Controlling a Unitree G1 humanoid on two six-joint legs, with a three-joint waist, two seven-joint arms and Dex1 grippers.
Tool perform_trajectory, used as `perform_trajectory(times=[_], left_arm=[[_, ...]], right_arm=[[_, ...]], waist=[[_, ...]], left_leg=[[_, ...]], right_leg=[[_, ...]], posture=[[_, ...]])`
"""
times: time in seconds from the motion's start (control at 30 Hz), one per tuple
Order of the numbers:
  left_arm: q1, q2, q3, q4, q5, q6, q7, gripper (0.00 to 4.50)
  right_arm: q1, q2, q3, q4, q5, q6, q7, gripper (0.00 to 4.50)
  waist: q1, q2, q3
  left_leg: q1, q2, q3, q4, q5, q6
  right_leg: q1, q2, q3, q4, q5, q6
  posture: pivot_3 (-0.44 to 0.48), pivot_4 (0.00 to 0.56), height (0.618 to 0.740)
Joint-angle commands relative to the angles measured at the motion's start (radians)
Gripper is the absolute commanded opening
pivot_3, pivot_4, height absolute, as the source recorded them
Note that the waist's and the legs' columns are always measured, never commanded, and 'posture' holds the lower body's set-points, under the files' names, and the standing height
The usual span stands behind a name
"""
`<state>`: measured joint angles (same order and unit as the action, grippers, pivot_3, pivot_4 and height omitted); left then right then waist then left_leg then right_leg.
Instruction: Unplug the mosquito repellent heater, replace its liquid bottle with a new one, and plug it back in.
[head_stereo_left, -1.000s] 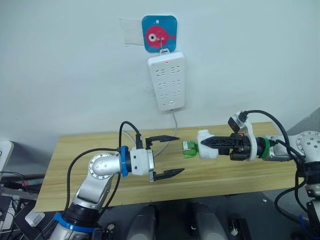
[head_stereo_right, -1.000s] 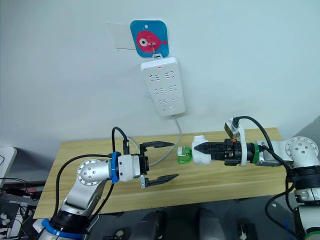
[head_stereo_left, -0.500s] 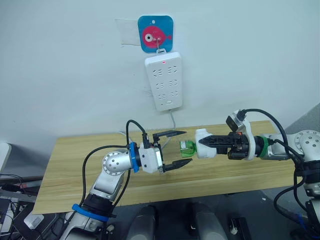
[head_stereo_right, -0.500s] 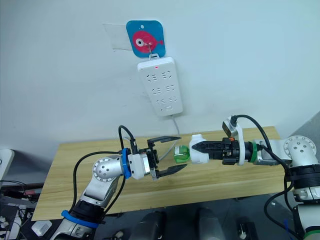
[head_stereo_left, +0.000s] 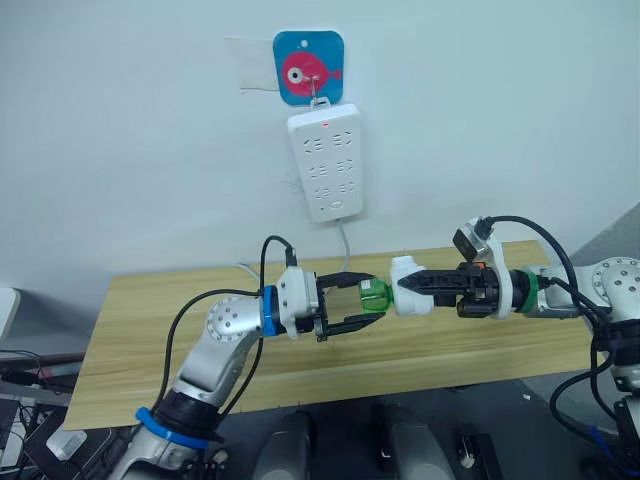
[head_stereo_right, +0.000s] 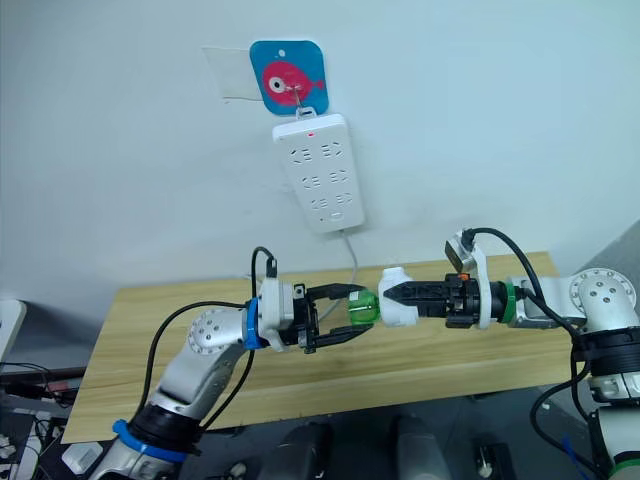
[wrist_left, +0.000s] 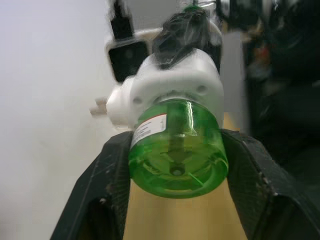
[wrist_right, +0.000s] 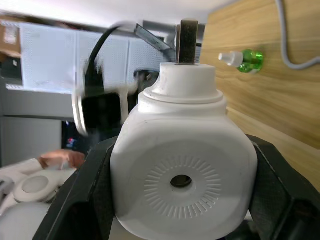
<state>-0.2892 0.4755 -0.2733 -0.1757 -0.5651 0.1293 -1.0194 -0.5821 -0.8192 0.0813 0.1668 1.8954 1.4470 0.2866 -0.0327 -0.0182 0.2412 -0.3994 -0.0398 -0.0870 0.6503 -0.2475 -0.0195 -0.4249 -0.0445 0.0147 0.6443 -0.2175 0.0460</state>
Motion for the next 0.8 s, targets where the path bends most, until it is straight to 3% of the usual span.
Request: perform_trajectory(times=[0.03,0.17,0.3,0.33,0.53,0.7,0.8], left_arm=[[-0.05,0.074,0.09,-0.042,-0.379,0.533,0.091,2.3],[-0.13,0.099,0.156,0.109,-0.721,0.971,0.229,2.3],[-0.187,0.074,0.2,0.282,-0.862,1.181,0.31,2.3],[-0.198,0.069,0.205,0.297,-0.879,1.209,0.315,2.65],[-0.208,0.001,0.295,0.314,-0.914,1.236,0.428,4.48],[-0.18,-0.008,0.371,0.246,-0.87,1.191,0.475,4.48],[-0.141,0.069,0.348,-0.023,-0.662,0.975,0.32,4.48]], right_arm=[[-0.007,-0.028,-0.022,-0.084,-0.062,0.061,0.106,2.99],[-0.002,-0.024,-0.023,-0.141,-0.151,0.072,0.185,2.99],[0.002,-0.012,-0.025,-0.152,-0.187,0.068,0.224,2.99],[0.004,-0.009,-0.027,-0.152,-0.191,0.068,0.228,2.99],[0.017,-0.006,-0.043,-0.15,-0.211,0.074,0.252,2.99],[0.021,0.002,-0.06,-0.106,-0.232,0.071,0.263,2.99],[0.01,0.01,-0.086,-0.021,-0.219,0.062,0.235,2.99]], waist=[[-0.003,0.0,0.0],[-0.009,0.0,0.0],[-0.01,0.0,0.0],[-0.01,0.0,0.0],[-0.004,0.0,0.0],[-0.001,0.0,0.0],[0.0,0.0,0.0]], left_leg=[[0.0,0.0,0.0,0.0,0.0,0.0],[0.0,0.001,-0.002,0.0,0.0,0.0],[0.0,0.001,-0.001,0.0,0.0,0.0],[0.0,0.001,-0.001,0.0,0.0,0.0],[0.001,0.001,0.0,0.0,0.0,0.0],[0.001,0.0,0.001,0.001,0.0,0.0],[0.0,0.0,0.001,0.001,0.0,-0.001]], right_leg=[[0.0,0.0,0.0,0.0,0.0,0.0],[0.0,0.003,-0.001,0.0,-0.001,0.001],[0.0,0.003,-0.001,0.001,-0.001,0.001],[0.0,0.003,-0.001,0.001,-0.001,0.001],[0.0,0.002,0.0,0.001,0.001,-0.002],[0.0,0.001,0.001,0.001,0.002,-0.004],[-0.001,0.0,0.001,0.0,0.003,-0.005]], posture=[[-0.036,0.219,0.74],[-0.044,0.212,0.74],[-0.054,0.209,0.74],[-0.054,0.209,0.74],[-0.055,0.207,0.74],[-0.045,0.203,0.74],[-0.027,0.2,0.74]])
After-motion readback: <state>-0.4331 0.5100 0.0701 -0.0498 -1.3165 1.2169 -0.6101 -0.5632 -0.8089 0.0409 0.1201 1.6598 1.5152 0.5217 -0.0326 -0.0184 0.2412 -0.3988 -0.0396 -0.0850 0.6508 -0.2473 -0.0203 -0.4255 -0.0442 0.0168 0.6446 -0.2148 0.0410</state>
